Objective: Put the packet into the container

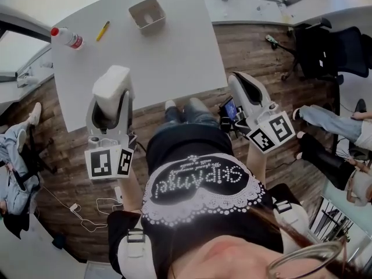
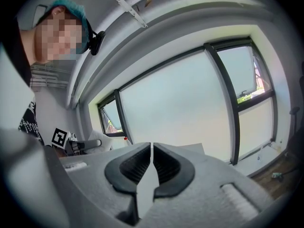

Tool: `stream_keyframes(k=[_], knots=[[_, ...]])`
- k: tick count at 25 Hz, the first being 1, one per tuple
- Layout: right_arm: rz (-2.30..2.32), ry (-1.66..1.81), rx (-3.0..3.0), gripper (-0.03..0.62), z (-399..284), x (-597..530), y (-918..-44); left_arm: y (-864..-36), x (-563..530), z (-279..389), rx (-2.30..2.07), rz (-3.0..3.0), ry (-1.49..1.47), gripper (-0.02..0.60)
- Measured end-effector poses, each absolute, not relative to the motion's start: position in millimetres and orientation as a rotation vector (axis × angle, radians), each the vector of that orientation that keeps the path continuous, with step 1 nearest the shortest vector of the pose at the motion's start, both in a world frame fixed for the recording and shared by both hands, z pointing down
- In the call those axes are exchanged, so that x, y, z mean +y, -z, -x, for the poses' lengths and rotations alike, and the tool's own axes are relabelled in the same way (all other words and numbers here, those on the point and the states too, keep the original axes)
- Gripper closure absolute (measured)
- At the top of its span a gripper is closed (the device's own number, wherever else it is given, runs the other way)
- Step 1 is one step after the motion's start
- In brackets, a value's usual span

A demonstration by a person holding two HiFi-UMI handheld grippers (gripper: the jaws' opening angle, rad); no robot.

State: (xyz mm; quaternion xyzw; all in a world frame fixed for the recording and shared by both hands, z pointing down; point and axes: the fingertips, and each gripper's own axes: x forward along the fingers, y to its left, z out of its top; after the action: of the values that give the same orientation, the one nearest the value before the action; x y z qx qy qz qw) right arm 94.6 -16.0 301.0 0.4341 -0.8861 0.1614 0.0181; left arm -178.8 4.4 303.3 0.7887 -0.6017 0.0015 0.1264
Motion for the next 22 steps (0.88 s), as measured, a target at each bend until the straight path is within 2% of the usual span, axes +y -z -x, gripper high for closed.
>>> stream_keyframes(k=[22], knots=[[-1.173, -0.538, -2.814, 0.577, -92.6, -87.6, -303.5, -301.9, -38.2, 166.8, -1.854, -2.195, 0.007, 0.302]])
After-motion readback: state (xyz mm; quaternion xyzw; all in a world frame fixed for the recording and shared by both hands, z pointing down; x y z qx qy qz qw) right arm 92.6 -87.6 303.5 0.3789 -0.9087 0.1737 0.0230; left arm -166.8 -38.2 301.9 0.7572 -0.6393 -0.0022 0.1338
